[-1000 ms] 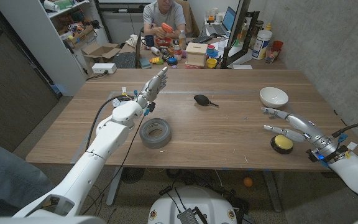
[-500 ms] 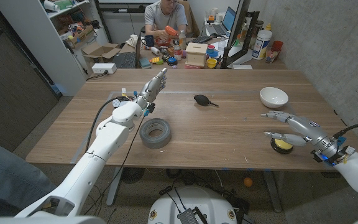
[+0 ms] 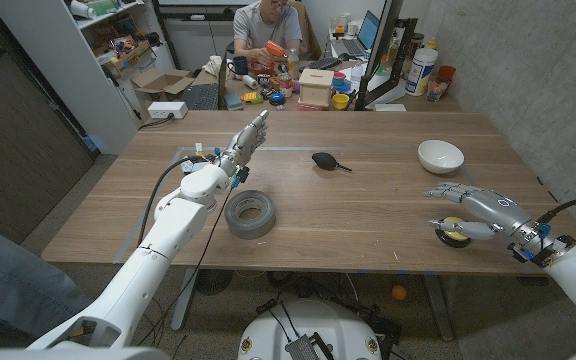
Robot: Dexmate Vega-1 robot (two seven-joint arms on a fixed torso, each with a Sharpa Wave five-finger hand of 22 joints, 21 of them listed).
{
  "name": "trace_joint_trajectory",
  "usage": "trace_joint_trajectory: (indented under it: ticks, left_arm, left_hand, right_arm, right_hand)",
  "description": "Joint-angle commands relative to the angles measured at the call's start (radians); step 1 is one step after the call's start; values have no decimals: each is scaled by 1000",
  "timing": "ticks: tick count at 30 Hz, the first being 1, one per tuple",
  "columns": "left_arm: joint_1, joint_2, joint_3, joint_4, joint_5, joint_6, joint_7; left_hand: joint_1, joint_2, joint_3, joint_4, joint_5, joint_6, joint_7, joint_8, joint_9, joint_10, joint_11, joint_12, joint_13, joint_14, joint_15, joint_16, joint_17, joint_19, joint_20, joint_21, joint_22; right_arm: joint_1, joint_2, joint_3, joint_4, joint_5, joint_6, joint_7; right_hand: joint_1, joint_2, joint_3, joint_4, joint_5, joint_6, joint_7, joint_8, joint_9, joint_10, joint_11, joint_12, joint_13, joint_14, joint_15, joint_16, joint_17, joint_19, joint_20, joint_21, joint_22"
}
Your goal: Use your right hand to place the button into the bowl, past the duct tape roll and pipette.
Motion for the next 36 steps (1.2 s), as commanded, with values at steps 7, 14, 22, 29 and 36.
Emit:
trace_joint_trajectory:
  ticks: [7,14,22,29,36]
  left_arm:
    - [1,-9,-2,8,3,13,2]
    - [2,-13,-4,12,1,6,-2]
    - [-3,-12,-2,7,6,15,-4]
    - [1,-13,-5,4,7,26,-1]
    - [-4,-18,-1,12,10,23,-3]
  left_hand:
    - [1,11,-7,1,3,8,3,2,4,6,1,8,2,2,4,5,3,-2,9,0,6]
    - [1,13,-8,1,3,9,3,2,4,7,3,8,2,3,5,5,3,-3,10,0,6]
    - [1,14,-9,2,3,10,1,2,4,7,2,8,2,3,6,6,3,-4,13,-1,6]
    - [0,16,-11,3,3,12,-1,2,4,7,0,8,3,3,6,5,4,-6,16,-1,6]
    - [0,17,-13,4,3,13,-2,2,4,8,0,8,3,3,6,6,4,-7,18,-1,6]
  right_arm:
    - [-48,-12,39,-58,-71,-90,106]
    - [-43,-16,32,-54,-73,-110,133]
    - [-28,-24,13,-30,-74,-134,135]
    - [-43,-21,12,-35,-65,-161,146]
    - [-61,-25,17,-36,-57,-168,155]
  right_hand:
    - [53,-8,10,-8,27,-70,37,-31,3,-46,25,-13,8,-3,15,-1,2,33,35,-19,4]
    - [67,-11,11,-8,34,-92,43,-36,4,-62,39,-16,10,-7,20,-1,3,54,44,-21,4]
    - [83,-8,16,-8,39,-100,45,-35,5,-73,42,-18,11,-8,17,-1,3,75,43,-20,5]
    - [97,-7,20,-9,43,-104,46,-34,5,-76,42,-17,11,-4,10,2,4,94,40,-19,5]
    - [107,-7,22,-8,46,-103,45,-31,5,-78,41,-15,12,3,6,5,4,119,35,-16,5]
